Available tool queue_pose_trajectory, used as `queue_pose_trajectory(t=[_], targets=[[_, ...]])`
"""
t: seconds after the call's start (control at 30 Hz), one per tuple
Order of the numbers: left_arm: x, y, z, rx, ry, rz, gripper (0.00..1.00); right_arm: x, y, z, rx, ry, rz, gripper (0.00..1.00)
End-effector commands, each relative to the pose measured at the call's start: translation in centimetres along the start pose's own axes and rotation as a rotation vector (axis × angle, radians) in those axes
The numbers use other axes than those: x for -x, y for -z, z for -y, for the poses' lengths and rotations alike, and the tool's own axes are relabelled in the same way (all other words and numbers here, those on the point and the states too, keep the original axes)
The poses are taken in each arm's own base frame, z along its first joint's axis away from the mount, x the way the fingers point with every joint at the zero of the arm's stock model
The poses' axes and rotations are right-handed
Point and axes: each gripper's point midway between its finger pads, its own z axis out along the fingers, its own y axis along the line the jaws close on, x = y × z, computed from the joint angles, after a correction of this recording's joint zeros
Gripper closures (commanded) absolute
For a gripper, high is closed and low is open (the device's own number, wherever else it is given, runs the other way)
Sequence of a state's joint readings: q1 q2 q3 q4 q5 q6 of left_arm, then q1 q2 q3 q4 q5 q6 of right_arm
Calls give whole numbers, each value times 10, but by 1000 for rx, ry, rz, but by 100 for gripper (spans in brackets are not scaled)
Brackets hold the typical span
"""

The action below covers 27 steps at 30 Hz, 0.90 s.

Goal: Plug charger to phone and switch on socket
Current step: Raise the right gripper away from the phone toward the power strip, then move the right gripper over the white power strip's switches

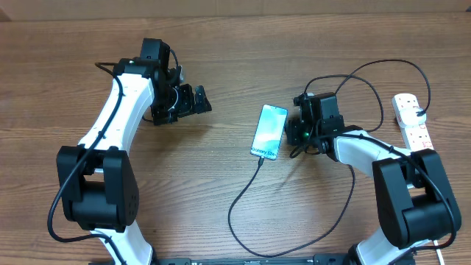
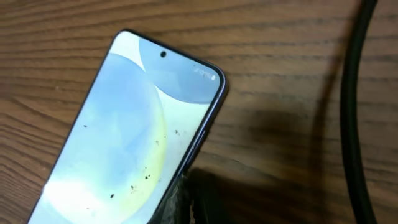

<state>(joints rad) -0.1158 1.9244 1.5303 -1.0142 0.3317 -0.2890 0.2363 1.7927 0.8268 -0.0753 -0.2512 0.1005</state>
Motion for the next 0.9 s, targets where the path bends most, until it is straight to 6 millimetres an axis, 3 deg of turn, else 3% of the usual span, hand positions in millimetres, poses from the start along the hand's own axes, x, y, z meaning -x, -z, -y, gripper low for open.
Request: queue_pose_trajectory(t=[0.0,0.37,0.5,0.63,0.7,0.73,0.87], targets=[[1,3,1,3,-1,12,1,2,-2,-3,23,29,16,96],[1,3,1,3,-1,12,0,18,-2,-17,51,64,81,96],[1,3,1,3,-1,12,0,57,21,-20,58,-7,163,95],[1,3,1,3,-1,12,1,98,68,-18,53,-76,259,56],[1,3,1,3,-1,12,1,108,94,-13,35,-94,285,14],[1,3,1,3,-1,12,0,108,103,-9,23,-105,284,0],[1,3,1,3,-1,12,0,86,131,29,-123,-218,234,0]])
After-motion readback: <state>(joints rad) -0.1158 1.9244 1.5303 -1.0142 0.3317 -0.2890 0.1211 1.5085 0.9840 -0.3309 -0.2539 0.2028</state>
